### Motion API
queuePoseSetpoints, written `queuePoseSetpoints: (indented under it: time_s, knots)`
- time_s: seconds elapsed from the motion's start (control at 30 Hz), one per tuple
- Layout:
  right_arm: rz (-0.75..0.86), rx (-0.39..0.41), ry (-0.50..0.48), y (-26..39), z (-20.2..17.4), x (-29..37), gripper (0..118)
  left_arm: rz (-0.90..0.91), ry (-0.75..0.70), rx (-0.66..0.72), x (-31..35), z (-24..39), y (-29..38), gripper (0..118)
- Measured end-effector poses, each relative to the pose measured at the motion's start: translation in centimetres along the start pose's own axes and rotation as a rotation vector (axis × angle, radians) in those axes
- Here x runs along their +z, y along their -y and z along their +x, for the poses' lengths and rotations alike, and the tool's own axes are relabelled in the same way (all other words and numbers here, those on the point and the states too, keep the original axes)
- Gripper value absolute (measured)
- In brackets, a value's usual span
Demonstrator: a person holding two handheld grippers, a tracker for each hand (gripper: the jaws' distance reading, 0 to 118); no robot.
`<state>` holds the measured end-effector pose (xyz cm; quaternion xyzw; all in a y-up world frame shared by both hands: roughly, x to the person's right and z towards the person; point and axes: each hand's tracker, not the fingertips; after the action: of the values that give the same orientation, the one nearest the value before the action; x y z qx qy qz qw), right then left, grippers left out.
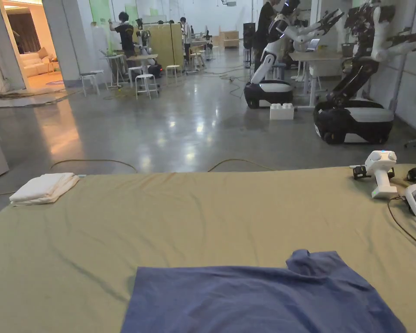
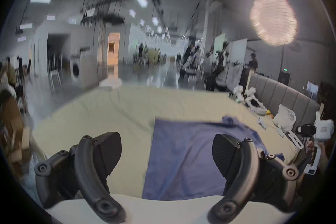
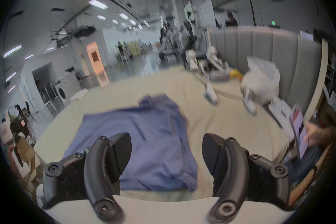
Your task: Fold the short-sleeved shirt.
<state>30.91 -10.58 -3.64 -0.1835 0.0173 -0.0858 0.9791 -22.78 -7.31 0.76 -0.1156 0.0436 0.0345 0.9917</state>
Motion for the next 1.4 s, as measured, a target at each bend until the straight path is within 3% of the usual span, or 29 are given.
queuePoseSetpoints:
  time_s: [0.13,0.2,0.27,0.3,0.33,0.37,0.4,0.43,0.83,0.93,1.07,1.1,1.2,1.23,1.4]
  knots:
    - [0.17,0.111,-0.056,-3.1,-5.3,3.5,83,0.155,-0.023,-0.084,3.3,3.7,-3.5,105]
    - [0.219,0.153,-0.083,-4.0,-7.1,4.6,77,0.178,-0.032,-0.097,4.4,5.0,-4.5,104]
    - [0.258,0.185,-0.088,-4.7,-8.4,5.4,54,0.183,-0.022,-0.104,5.3,5.8,-5.0,102]
    - [0.269,0.204,-0.098,-4.9,-9.0,5.8,35,0.189,-0.024,-0.114,5.6,6.2,-5.2,99]
    - [0.278,0.214,-0.094,-5.1,-9.7,6.0,9,0.197,-0.02,-0.125,6.0,6.4,-5.3,87]
    - [0.297,0.221,-0.074,-5.2,-10.2,6.2,5,0.208,-0.023,-0.132,6.5,6.6,-5.4,70]
    - [0.3,0.229,-0.08,-5.3,-10.4,6.4,3,0.212,-0.031,-0.137,6.8,6.9,-5.5,42]
    - [0.295,0.234,-0.101,-5.4,-10.6,6.4,0,0.218,-0.034,-0.145,6.8,6.9,-5.5,0]
    - [0.278,0.2,-0.143,-5.3,-11.8,5.6,0,0.173,0.001,-0.095,6.0,5.7,-5.9,0]
    - [0.266,0.211,-0.136,-5.0,-11.7,5.3,0,0.116,-0.011,-0.071,4.9,4.7,-5.2,0]
    - [0.222,0.203,-0.14,-4.6,-11.3,4.8,0,-0.099,0.033,-0.016,2.4,1.9,-2.7,0]
    - [0.212,0.197,-0.141,-4.4,-11.1,4.7,0,-0.145,0.053,-0.003,1.8,1.1,-1.7,6]
    - [0.149,0.162,-0.161,-3.6,-10.3,4.2,0,-0.317,0.09,0.04,-0.1,-1.6,2.3,69]
    - [0.127,0.152,-0.154,-3.2,-10.1,4.0,0,-0.396,0.084,0.049,-0.8,-2.5,3.8,82]
    - [0.038,0.109,-0.149,-1.4,-9.2,2.8,0,-0.644,0.039,0.053,-4.5,-5.0,10.3,83]
